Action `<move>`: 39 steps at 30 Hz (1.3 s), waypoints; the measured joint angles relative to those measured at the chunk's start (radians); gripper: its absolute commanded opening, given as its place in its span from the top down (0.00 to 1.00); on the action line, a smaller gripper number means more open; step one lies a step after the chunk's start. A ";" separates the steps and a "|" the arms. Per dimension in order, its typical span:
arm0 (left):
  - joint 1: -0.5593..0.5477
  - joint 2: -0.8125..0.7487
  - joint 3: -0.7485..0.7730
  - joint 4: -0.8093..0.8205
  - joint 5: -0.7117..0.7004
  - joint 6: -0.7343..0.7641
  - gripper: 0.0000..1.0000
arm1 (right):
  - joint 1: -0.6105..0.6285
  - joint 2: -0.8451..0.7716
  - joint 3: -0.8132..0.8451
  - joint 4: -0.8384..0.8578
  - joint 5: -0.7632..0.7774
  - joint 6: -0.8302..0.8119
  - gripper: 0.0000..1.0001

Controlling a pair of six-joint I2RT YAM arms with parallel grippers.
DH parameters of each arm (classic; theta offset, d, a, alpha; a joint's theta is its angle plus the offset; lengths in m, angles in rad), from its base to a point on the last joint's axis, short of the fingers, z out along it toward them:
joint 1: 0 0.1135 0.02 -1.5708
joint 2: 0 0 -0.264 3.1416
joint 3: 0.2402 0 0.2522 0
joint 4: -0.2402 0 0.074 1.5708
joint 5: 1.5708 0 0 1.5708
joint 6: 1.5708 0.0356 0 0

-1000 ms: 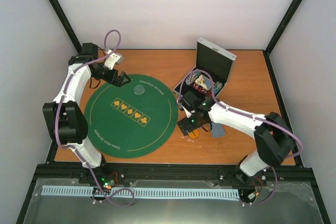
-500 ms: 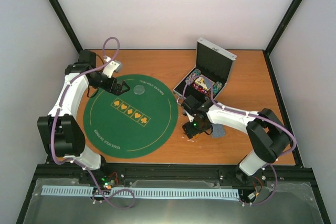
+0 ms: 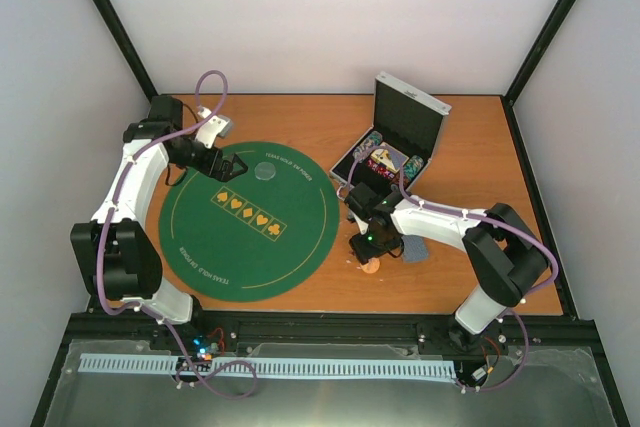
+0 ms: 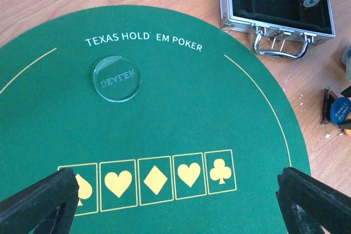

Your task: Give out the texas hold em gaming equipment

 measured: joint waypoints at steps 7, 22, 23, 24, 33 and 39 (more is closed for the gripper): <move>0.000 0.000 0.000 0.000 0.003 0.000 0.00 | 0.000 0.000 0.000 0.002 -0.003 0.005 0.38; 0.000 -0.001 0.000 -0.001 0.007 0.009 0.00 | 0.074 -0.098 -0.017 -0.071 0.013 0.119 0.20; 0.000 -0.002 0.000 -0.001 0.008 0.010 0.00 | 0.085 -0.108 -0.027 -0.071 0.012 0.132 0.20; 0.000 -0.002 0.000 -0.001 0.010 0.011 0.00 | 0.095 -0.114 -0.040 -0.072 0.011 0.147 0.20; 0.000 -0.008 -0.005 0.000 0.018 0.011 0.00 | 0.132 -0.069 -0.068 -0.068 0.024 0.203 0.25; 0.000 -0.013 -0.025 -0.001 0.018 0.016 0.00 | 0.165 -0.032 -0.067 -0.059 0.028 0.220 0.32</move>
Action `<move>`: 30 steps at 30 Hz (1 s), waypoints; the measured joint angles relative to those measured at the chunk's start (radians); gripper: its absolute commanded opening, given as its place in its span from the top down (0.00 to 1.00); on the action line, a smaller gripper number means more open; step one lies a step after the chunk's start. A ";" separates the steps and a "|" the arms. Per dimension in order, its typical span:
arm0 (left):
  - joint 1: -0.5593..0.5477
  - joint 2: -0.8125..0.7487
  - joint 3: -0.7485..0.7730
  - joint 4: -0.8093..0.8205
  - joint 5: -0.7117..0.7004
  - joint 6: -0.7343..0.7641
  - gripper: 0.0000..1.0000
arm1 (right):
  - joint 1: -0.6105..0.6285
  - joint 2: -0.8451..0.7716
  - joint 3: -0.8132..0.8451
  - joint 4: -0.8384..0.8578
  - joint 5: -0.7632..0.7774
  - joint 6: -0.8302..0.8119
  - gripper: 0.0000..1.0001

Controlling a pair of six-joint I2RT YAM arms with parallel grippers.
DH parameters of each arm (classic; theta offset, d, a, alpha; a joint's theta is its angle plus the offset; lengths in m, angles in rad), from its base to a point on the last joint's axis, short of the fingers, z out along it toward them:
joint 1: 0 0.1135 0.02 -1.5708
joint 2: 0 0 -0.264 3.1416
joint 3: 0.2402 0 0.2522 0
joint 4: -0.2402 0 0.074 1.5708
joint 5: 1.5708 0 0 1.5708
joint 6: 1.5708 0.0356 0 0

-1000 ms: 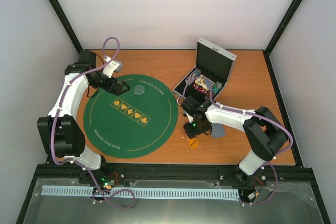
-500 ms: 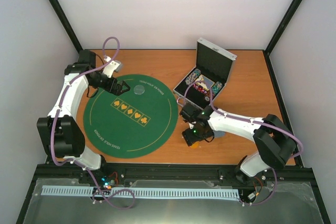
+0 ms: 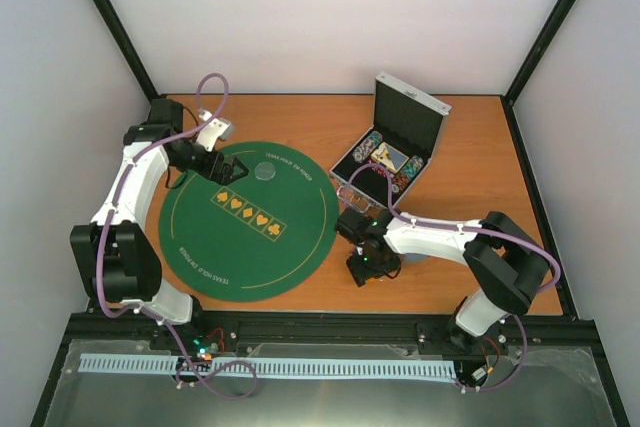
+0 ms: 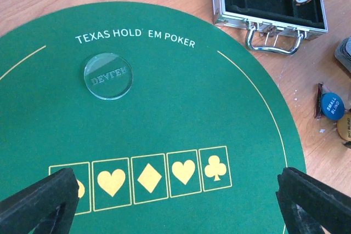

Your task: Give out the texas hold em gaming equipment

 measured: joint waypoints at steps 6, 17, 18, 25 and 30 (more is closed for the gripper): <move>0.000 -0.002 -0.001 0.000 0.000 0.003 0.00 | 0.009 0.010 0.003 -0.002 0.022 0.011 0.40; 0.000 -0.002 -0.009 0.000 0.000 0.004 0.00 | 0.018 0.016 0.013 -0.003 0.027 0.016 0.55; 0.000 -0.002 -0.010 0.000 0.000 0.004 0.00 | 0.020 0.016 0.014 -0.004 0.028 0.015 0.55; 0.000 -0.003 -0.010 0.000 0.000 0.004 0.00 | 0.033 0.021 0.021 -0.003 0.027 0.013 0.45; 0.000 -0.004 -0.010 0.000 0.000 0.005 0.00 | 0.035 0.026 0.025 -0.004 0.023 0.003 0.32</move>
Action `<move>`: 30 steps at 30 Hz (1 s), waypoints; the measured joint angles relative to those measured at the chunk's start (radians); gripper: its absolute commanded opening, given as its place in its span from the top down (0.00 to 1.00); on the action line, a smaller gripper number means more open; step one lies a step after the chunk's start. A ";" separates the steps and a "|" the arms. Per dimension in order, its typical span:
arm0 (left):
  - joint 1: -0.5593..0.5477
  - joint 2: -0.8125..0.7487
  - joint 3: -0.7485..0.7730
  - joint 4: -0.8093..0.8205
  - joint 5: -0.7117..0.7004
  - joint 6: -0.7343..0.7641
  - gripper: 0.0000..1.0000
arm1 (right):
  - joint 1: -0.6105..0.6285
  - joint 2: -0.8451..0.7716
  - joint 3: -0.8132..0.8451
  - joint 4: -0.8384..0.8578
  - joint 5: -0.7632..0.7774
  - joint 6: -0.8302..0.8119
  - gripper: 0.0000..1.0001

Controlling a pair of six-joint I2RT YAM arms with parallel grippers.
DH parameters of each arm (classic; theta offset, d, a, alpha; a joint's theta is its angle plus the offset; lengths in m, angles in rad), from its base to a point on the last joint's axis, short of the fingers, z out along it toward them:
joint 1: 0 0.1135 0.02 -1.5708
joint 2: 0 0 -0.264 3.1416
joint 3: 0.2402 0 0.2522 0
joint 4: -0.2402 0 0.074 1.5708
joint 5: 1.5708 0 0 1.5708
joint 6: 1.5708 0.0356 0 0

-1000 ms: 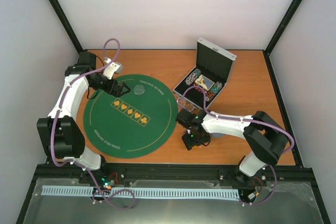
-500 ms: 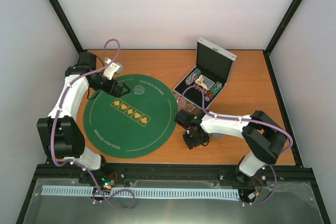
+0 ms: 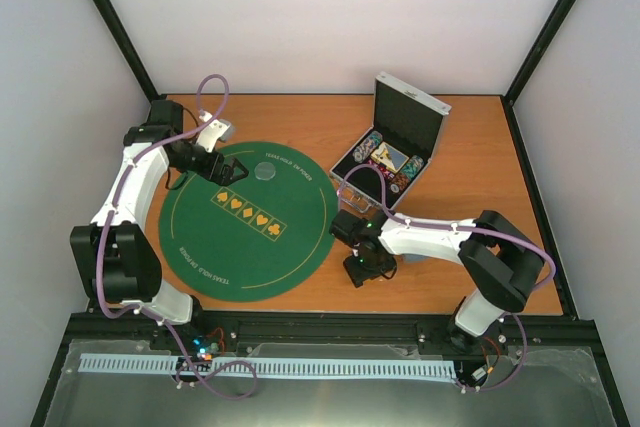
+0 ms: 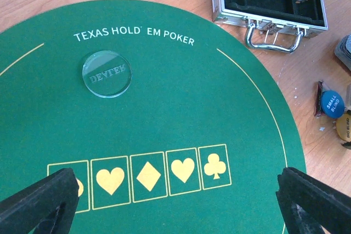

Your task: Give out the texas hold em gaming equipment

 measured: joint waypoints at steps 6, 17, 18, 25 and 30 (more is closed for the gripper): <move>0.000 -0.005 0.000 0.000 0.000 0.005 0.00 | -0.002 0.000 0.021 -0.020 0.031 -0.019 0.28; 0.000 -0.005 0.000 0.000 0.000 0.005 0.00 | -0.067 0.040 0.074 0.008 0.054 -0.093 0.26; 0.000 -0.005 0.000 0.000 0.000 0.005 0.00 | -0.069 0.049 0.077 0.014 0.054 -0.099 0.27; 0.000 -0.005 0.000 0.000 0.000 0.005 0.00 | -0.090 0.071 0.083 0.042 0.058 -0.137 0.32; 0.000 -0.005 0.000 0.000 0.000 0.005 0.00 | -0.106 0.087 0.098 0.048 0.056 -0.164 0.33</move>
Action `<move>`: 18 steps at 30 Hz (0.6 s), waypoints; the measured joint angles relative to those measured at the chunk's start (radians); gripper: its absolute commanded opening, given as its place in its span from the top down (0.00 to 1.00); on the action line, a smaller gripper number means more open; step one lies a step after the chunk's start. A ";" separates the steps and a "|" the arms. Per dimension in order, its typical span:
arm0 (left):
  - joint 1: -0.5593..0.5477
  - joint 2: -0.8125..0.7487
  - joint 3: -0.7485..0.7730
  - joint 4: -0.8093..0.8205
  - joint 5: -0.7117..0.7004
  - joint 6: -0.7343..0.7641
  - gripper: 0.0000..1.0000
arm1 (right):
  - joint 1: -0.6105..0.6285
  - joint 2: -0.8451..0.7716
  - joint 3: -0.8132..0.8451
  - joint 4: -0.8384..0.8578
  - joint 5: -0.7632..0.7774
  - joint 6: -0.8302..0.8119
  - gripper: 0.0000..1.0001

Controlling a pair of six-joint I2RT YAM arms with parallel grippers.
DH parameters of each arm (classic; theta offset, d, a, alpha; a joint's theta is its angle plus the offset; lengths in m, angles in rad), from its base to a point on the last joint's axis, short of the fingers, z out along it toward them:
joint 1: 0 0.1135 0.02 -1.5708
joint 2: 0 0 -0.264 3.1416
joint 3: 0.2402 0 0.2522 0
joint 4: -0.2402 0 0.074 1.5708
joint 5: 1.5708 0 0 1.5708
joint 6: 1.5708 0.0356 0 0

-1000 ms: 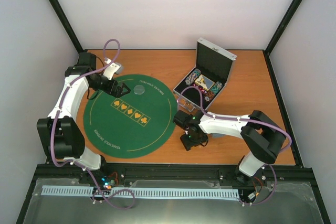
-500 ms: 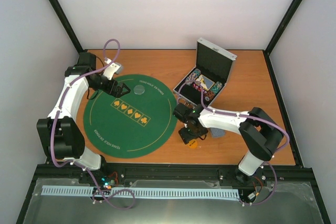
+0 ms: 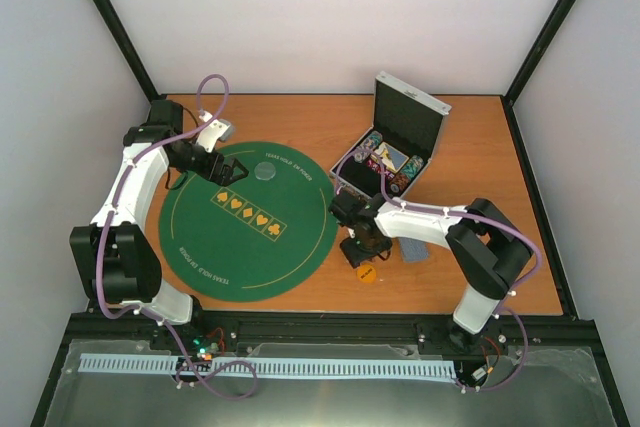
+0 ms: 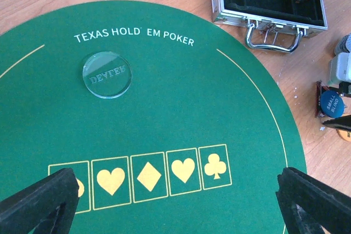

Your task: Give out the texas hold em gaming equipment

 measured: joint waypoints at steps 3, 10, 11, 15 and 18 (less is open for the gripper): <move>0.000 -0.003 -0.003 0.000 0.000 0.000 0.00 | -0.001 0.009 0.011 0.001 0.001 -0.014 0.37; 0.000 -0.015 -0.015 0.000 0.000 0.000 0.00 | -0.001 0.012 0.014 0.013 0.008 -0.026 0.50; 0.000 -0.020 -0.016 0.000 0.000 0.000 0.00 | -0.001 0.012 0.014 0.013 0.009 -0.025 0.52; 0.000 -0.033 -0.017 0.000 0.000 0.000 0.00 | -0.001 0.010 0.014 0.011 0.017 -0.022 0.53; 0.000 -0.037 -0.017 0.000 0.000 0.000 0.00 | -0.002 0.006 0.014 0.000 0.022 -0.022 0.54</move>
